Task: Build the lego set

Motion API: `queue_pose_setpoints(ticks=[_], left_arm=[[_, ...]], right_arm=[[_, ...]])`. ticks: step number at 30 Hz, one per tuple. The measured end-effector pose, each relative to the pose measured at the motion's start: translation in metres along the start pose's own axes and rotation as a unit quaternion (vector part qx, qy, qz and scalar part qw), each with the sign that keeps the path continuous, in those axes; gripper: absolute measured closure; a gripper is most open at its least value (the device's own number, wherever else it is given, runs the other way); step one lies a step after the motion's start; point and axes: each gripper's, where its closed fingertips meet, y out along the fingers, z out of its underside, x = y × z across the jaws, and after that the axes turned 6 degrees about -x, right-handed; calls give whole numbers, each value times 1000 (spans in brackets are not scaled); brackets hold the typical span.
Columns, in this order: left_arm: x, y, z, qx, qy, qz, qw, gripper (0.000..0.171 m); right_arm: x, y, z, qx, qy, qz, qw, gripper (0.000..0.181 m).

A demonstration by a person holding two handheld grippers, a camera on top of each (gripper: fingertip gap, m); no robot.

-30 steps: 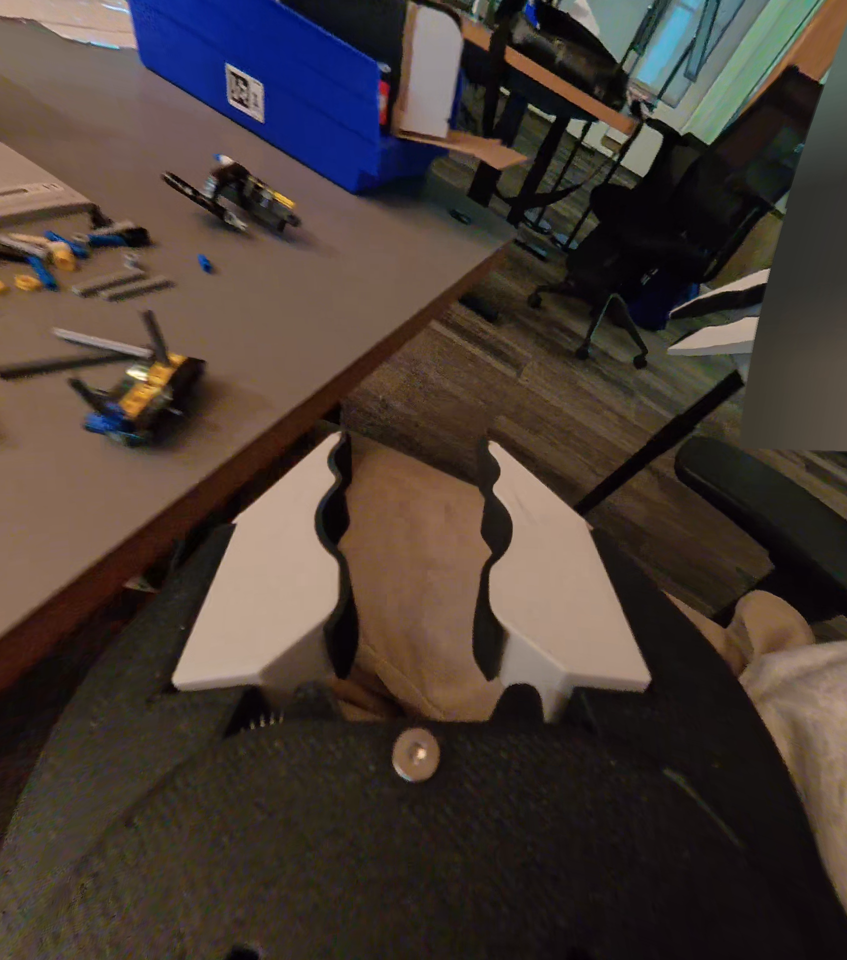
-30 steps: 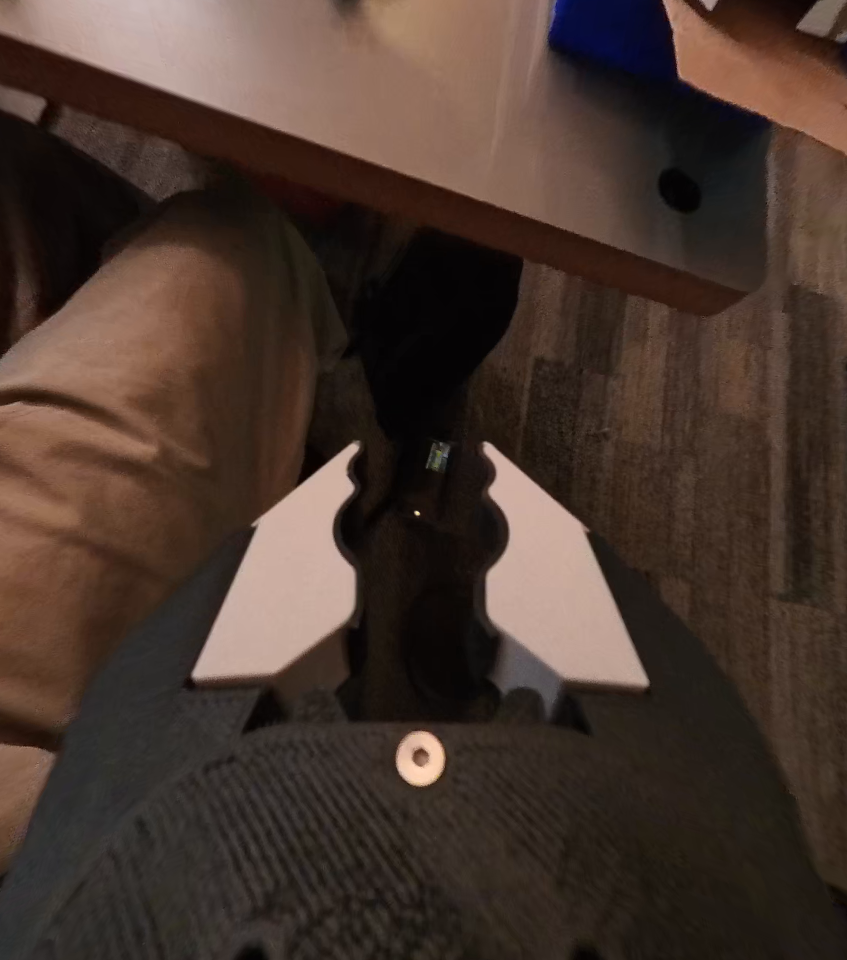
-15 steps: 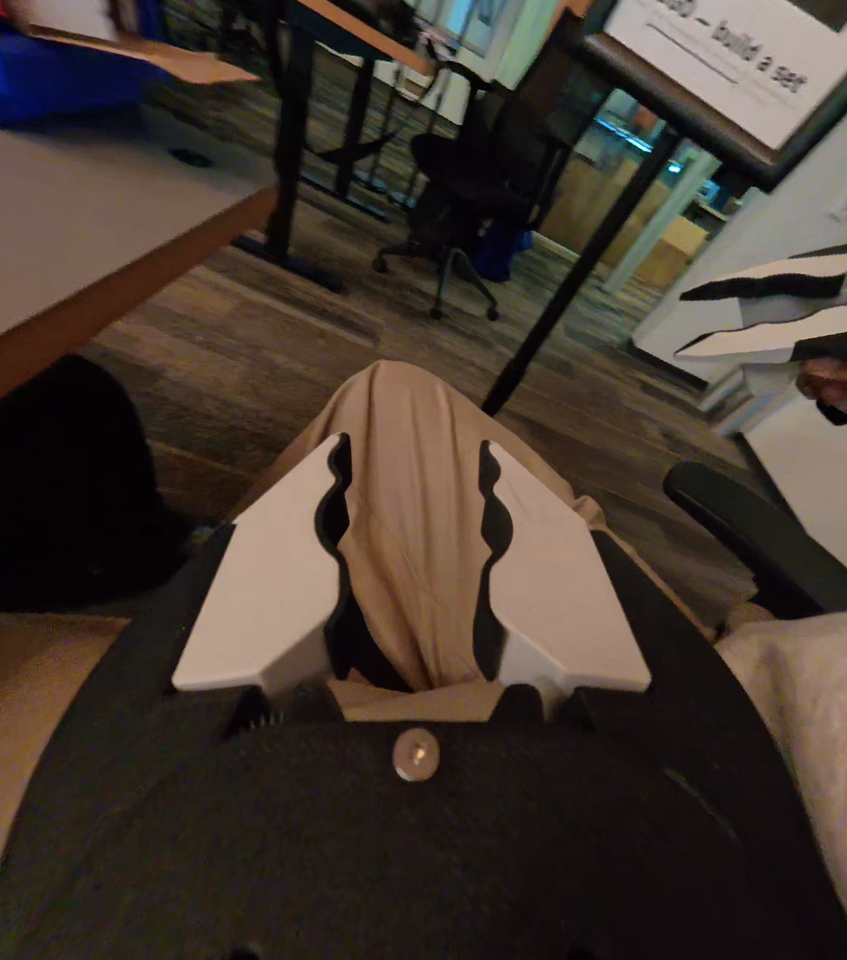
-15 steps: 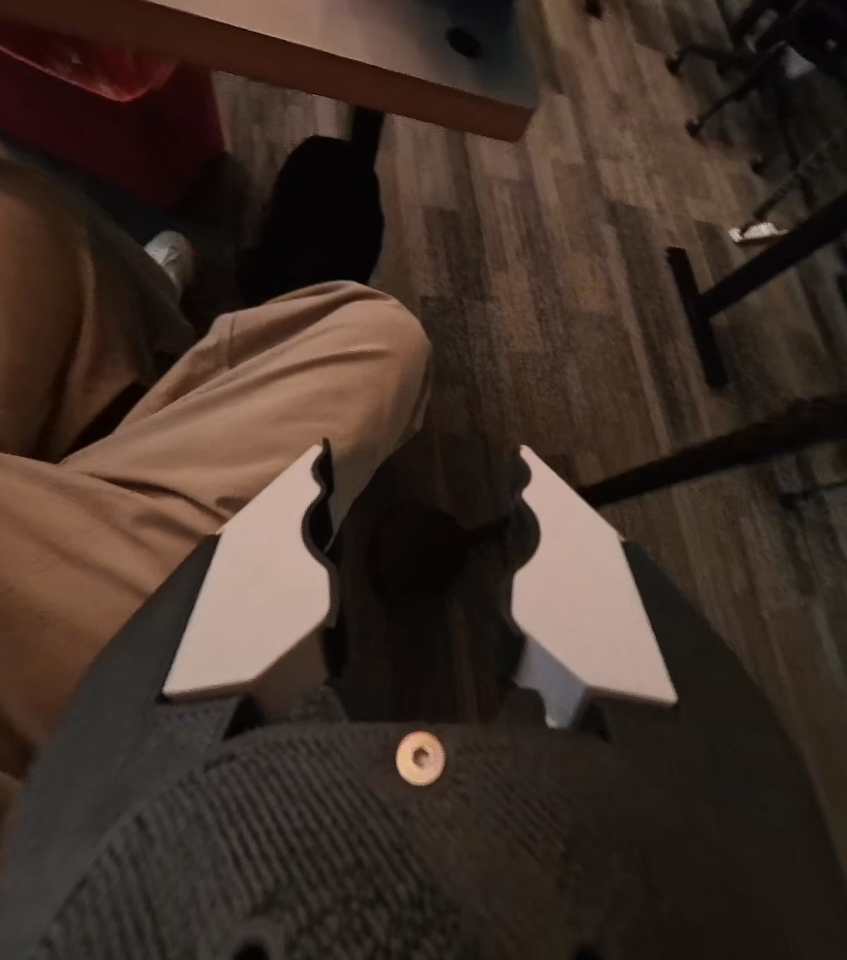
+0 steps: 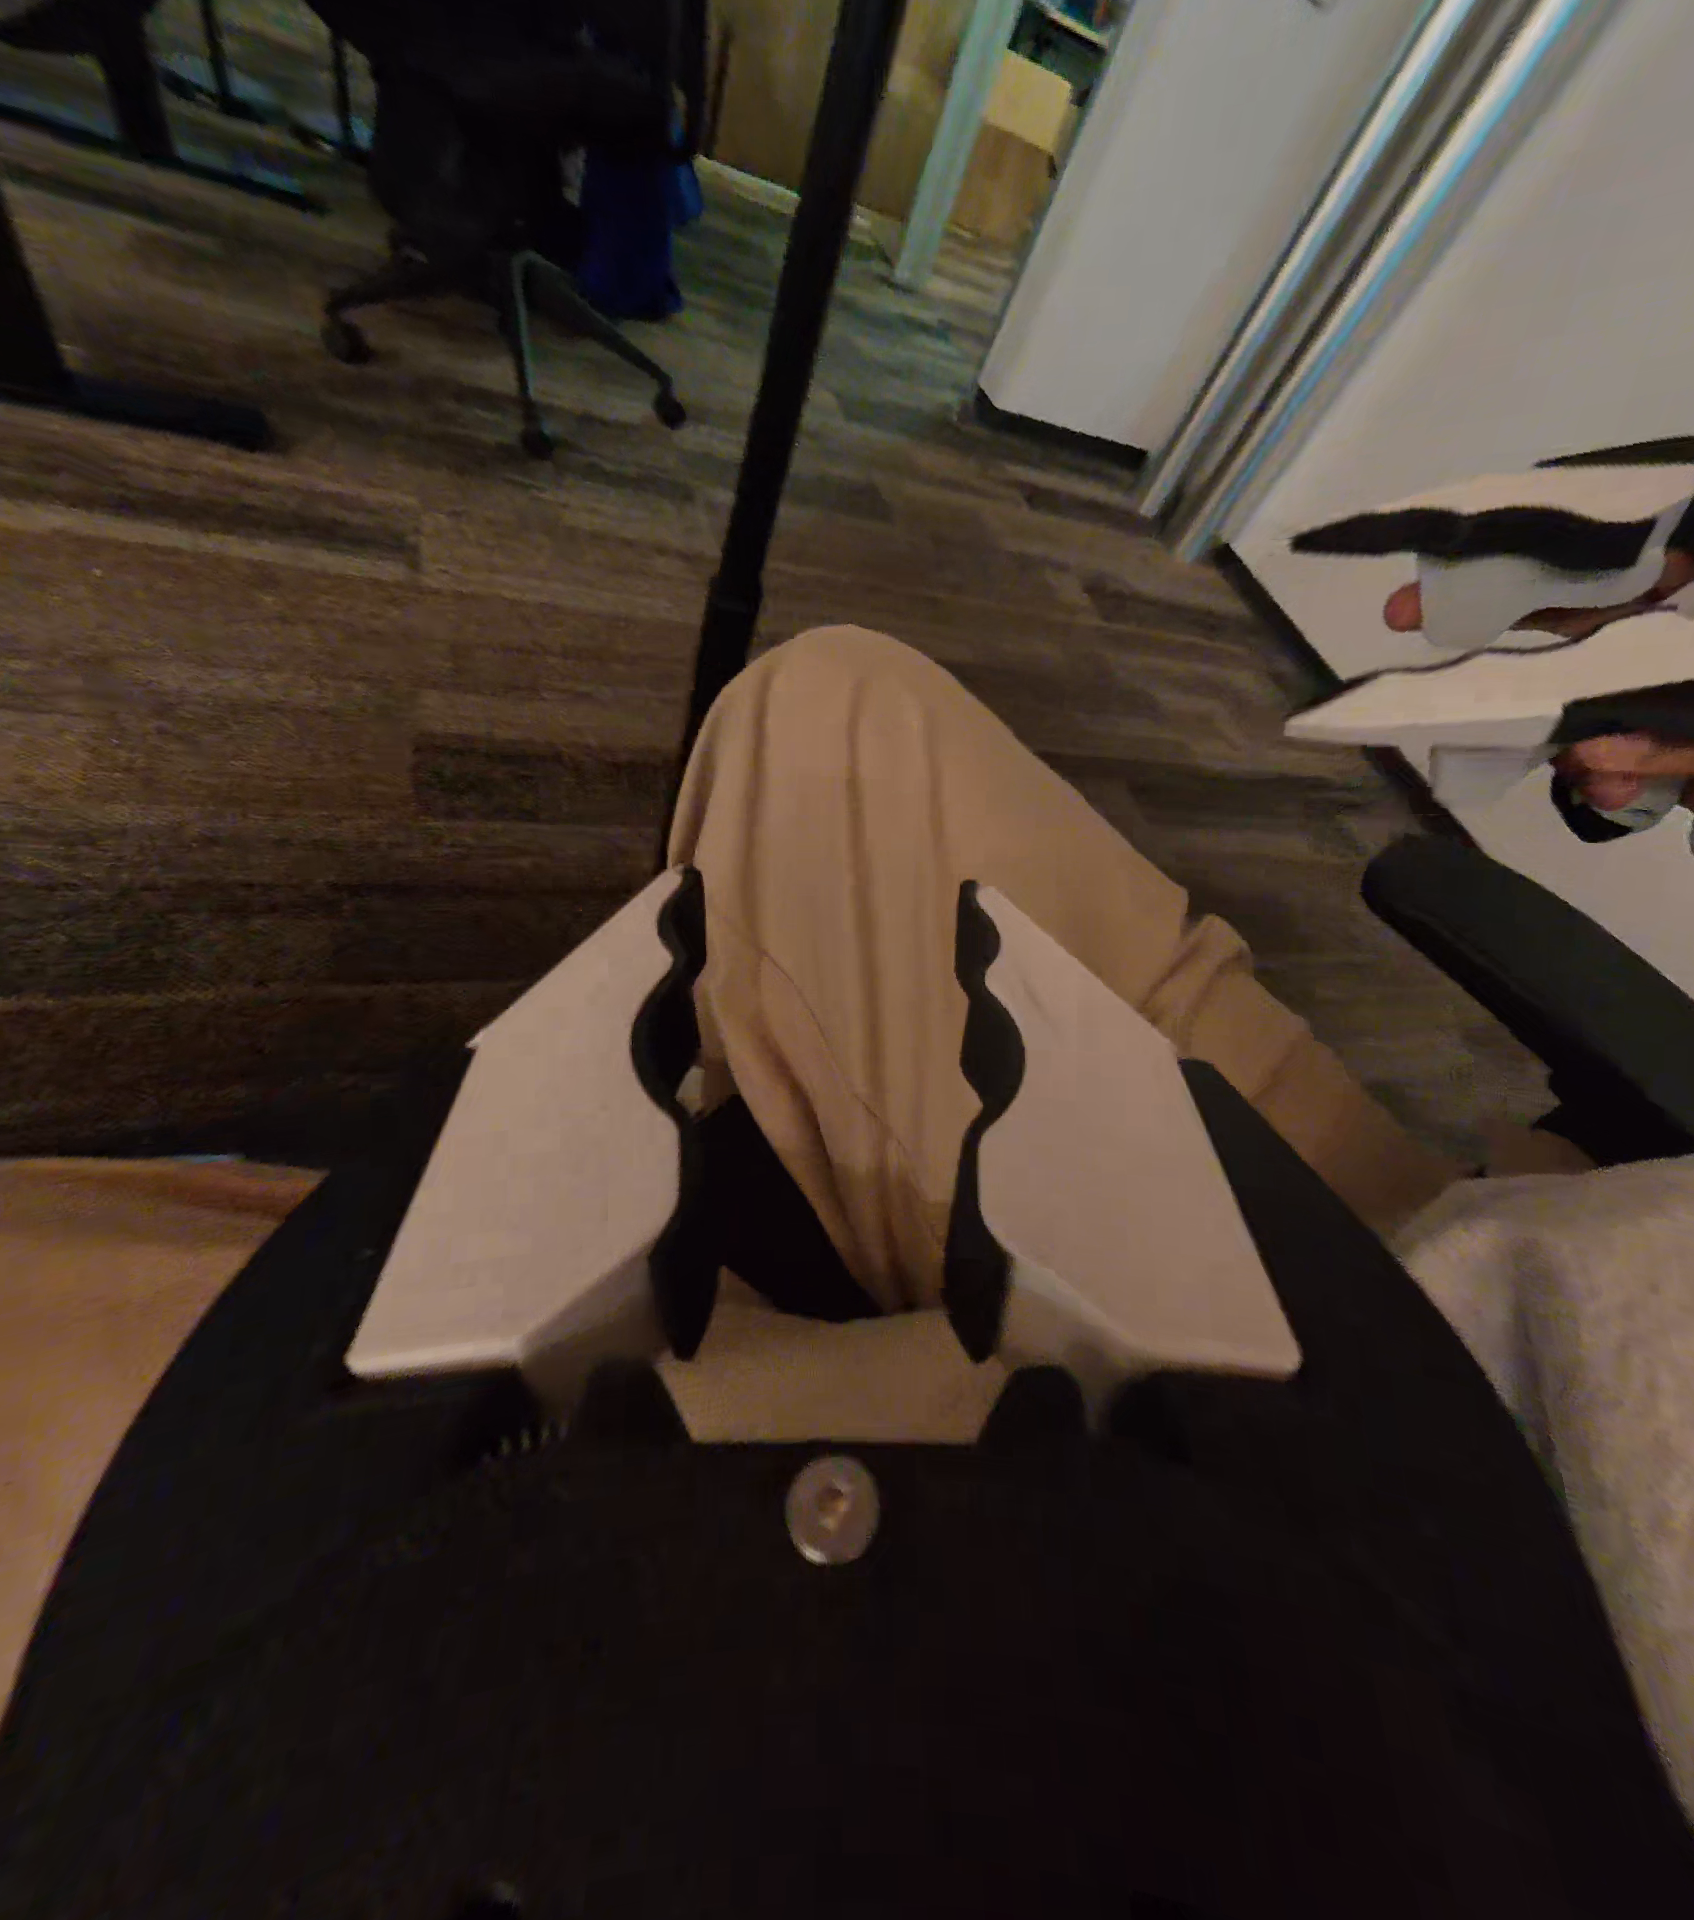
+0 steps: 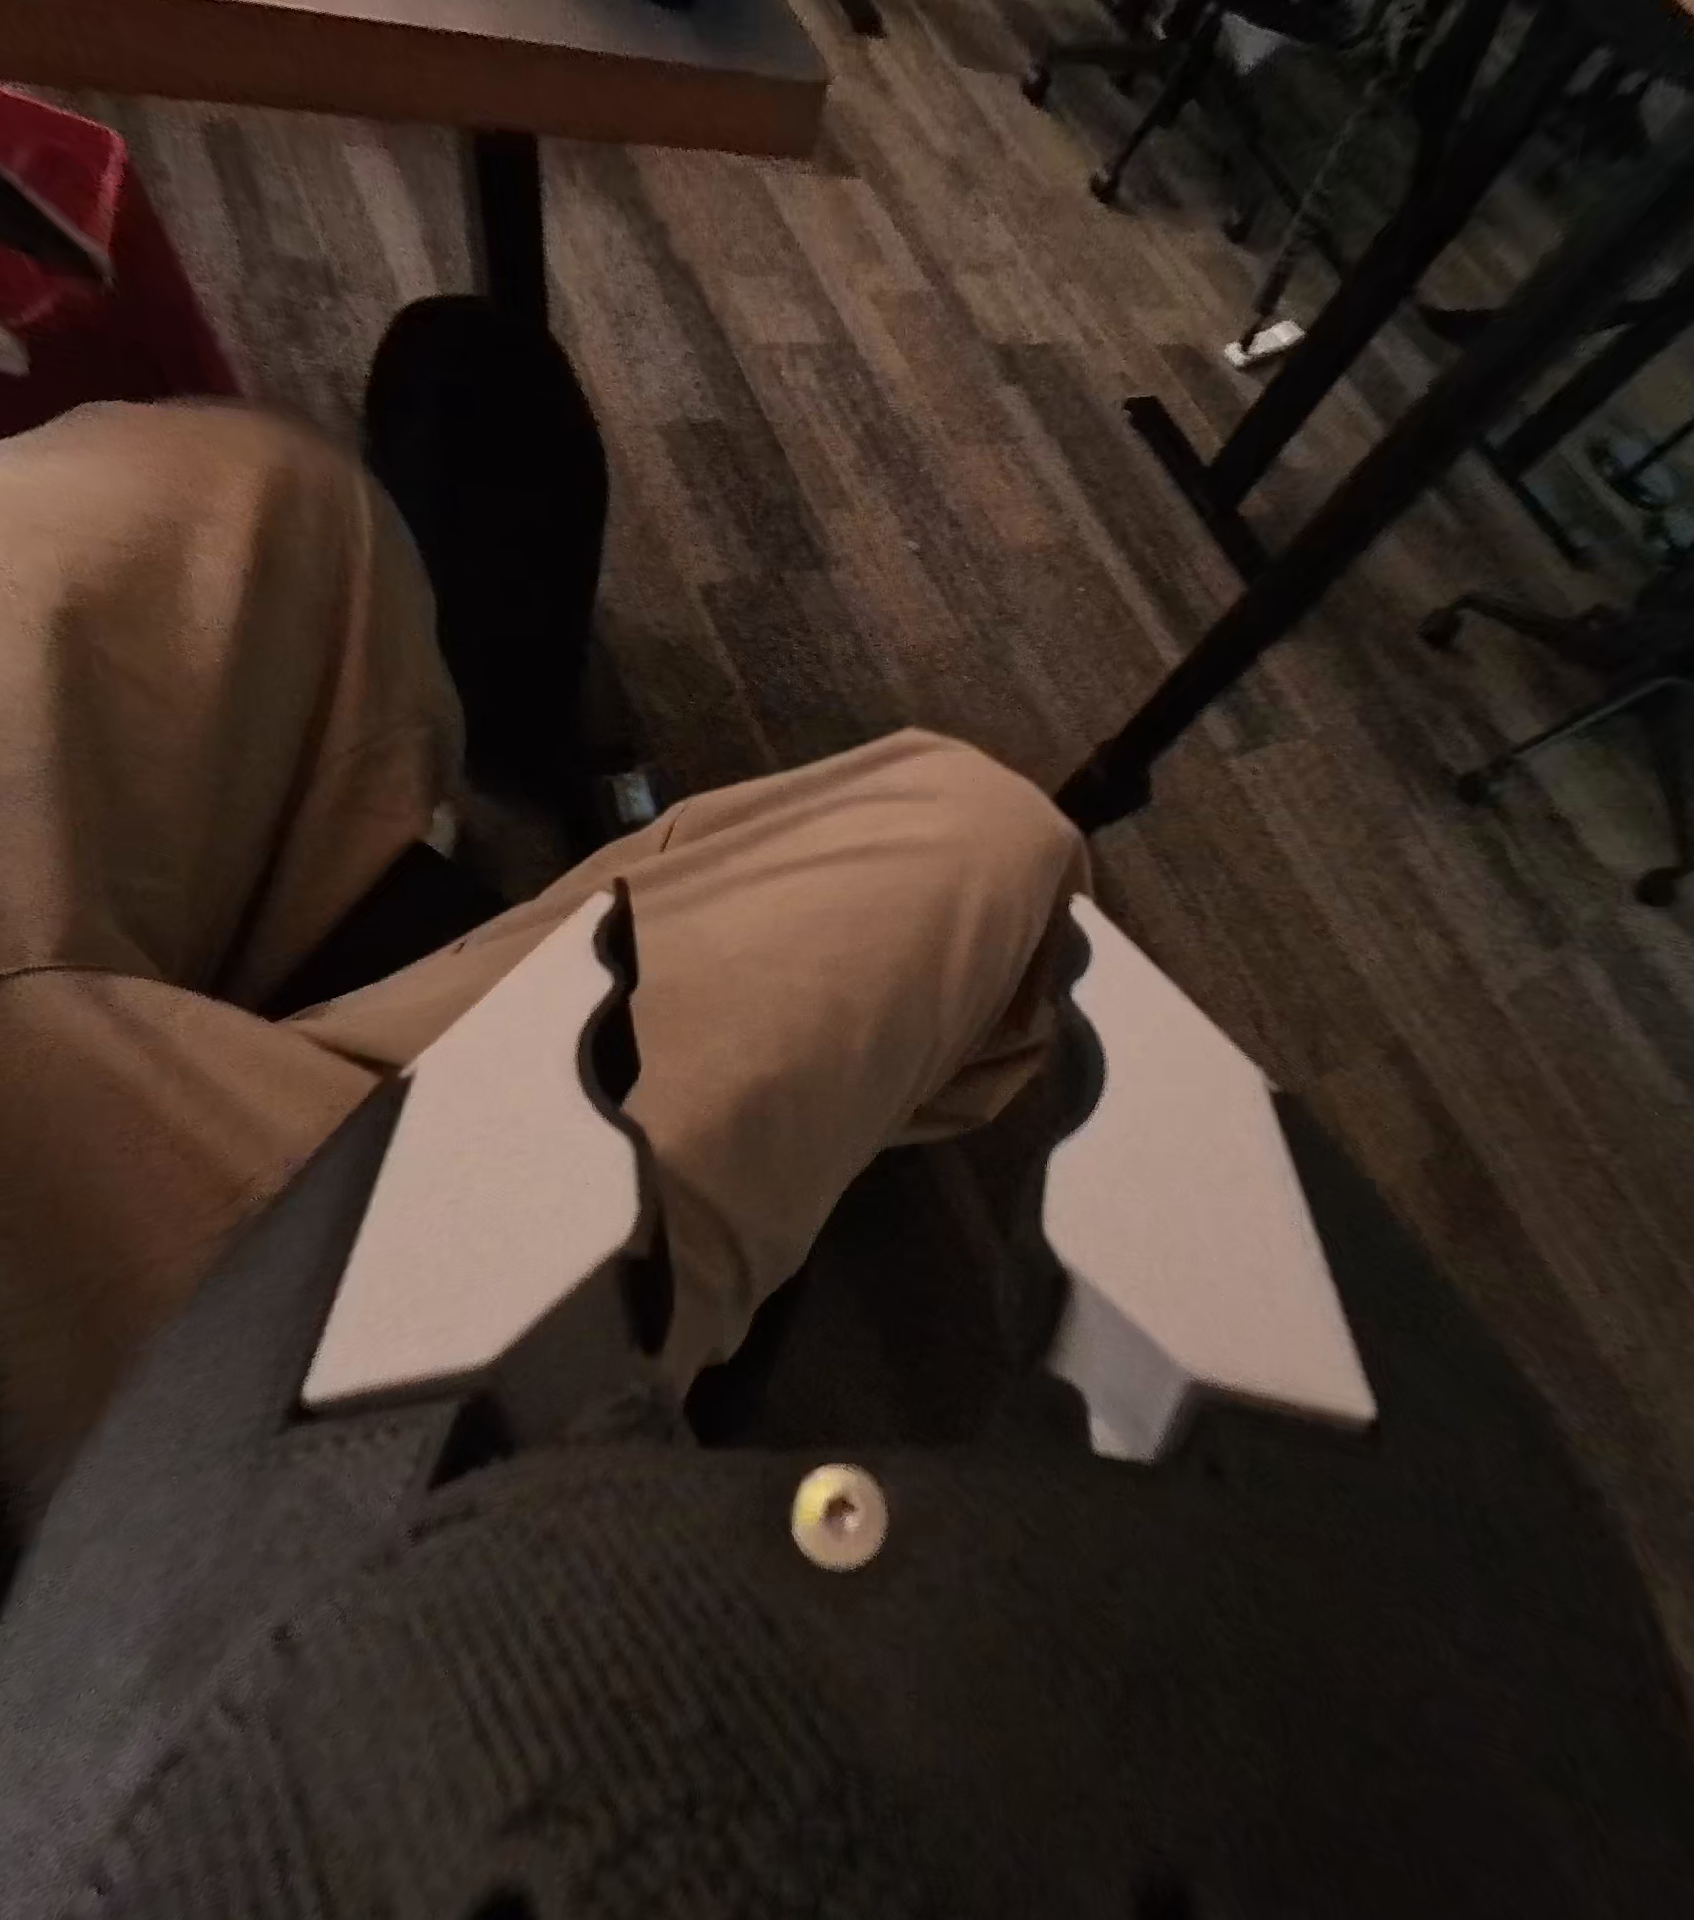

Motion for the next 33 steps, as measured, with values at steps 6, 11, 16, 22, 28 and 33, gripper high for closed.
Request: queue_pose_setpoints(ticks=[6, 11, 16, 22, 28, 33], left_arm=[[-23, 51, 23, 61, -45, 110, 991, 124], [-62, 110, 36, 152, -44, 214, 964, 124], [-121, 170, 54, 255, 72, 309, 913, 148], [-209, 224, 90, 374, 221, 432, 790, 155], [-289, 273, 38, 444, 176, 422, 771, 166], [-292, 317, -33, 518, 172, 299, 783, 171]], right_arm=[[-42, -5, 22, 20, 68, 71, 995, 106], [-118, -8, 65, 8, 154, 185, 971, 110], [-205, -27, 149, -11, 284, 310, 907, 136], [-206, -60, 219, 46, 390, 317, 863, 136], [-192, -131, 284, 140, 435, 382, 803, 137], [-243, -200, 280, 144, 467, 363, 793, 128]])
